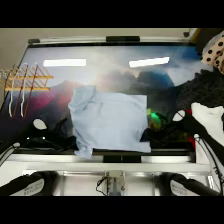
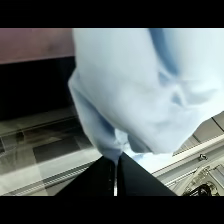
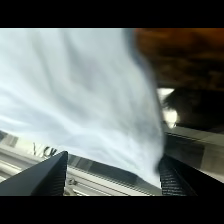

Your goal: Fold the shirts.

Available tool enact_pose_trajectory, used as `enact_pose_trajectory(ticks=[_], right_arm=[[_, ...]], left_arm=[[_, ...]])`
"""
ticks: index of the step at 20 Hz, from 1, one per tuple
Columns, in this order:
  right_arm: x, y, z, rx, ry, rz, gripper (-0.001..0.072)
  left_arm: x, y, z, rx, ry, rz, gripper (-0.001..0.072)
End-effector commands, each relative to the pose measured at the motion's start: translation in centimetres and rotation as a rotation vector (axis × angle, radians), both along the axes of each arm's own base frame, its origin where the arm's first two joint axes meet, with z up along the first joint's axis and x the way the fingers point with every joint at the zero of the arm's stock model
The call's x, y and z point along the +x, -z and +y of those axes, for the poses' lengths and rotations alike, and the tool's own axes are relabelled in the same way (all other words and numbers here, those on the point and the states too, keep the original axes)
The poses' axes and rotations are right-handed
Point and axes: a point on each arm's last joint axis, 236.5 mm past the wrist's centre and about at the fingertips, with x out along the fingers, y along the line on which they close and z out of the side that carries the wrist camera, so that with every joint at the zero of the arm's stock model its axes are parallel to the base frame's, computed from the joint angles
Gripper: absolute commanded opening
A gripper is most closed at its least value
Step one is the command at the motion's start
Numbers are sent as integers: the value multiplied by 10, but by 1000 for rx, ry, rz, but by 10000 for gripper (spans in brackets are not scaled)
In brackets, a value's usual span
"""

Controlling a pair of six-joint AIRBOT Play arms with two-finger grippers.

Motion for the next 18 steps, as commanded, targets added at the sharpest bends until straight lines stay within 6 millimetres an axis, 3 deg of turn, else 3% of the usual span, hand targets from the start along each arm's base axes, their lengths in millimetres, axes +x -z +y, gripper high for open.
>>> enact_pose_trajectory(ticks=[1, 2, 4, 5, 7, 9, 10, 11, 12, 13, 14, 15, 16, 17, 18], right_arm=[[-4, 15, 15, -27, -53, -3, 662], [-3, 16, 22, -29, -64, -17, 516], [1, 17, 30, -39, -68, -39, 119], [5, 14, 32, -36, -74, -51, 67], [29, -9, 29, -44, -121, -150, 66], [74, -60, 16, -106, -189, -369, 66], [105, -107, 9, -144, -216, -546, 66], [134, -169, 3, -187, -231, -749, 66], [155, -236, -6, -233, -212, -947, 66], [167, -318, -13, -264, -160, -1173, 66], [164, -396, -16, -262, -98, -1374, 66], [147, -473, -20, -245, -32, -1573, 66], [124, -531, -24, -217, 30, -1724, 66], [95, -578, -27, -174, 86, -1842, 66], [70, -607, -28, -130, 123, -1913, 66]], left_arm=[[-1, -2, 1, -3, 24, -12, 38], [0, -2, 5, 15, 39, -28, 37], [11, -9, 18, 69, 80, -82, 36], [24, -17, 28, 111, 90, -129, 36], [65, -55, 54, 214, 115, -284, 35], [116, -134, 82, 333, 125, -525, 35], [140, -186, 92, 380, 108, -670, 36], [158, -247, 96, 407, 79, -830, 36], [169, -319, 96, 415, 41, -1013, 36], [169, -392, 95, 417, 2, -1193, 36], [160, -458, 95, 416, -43, -1358, 36], [144, -519, 96, 405, -106, -1514, 36], [120, -576, 97, 387, -170, -1668, 37], [93, -622, 98, 366, -224, -1795, 36], [70, -653, 98, 338, -267, -1889, 37]])
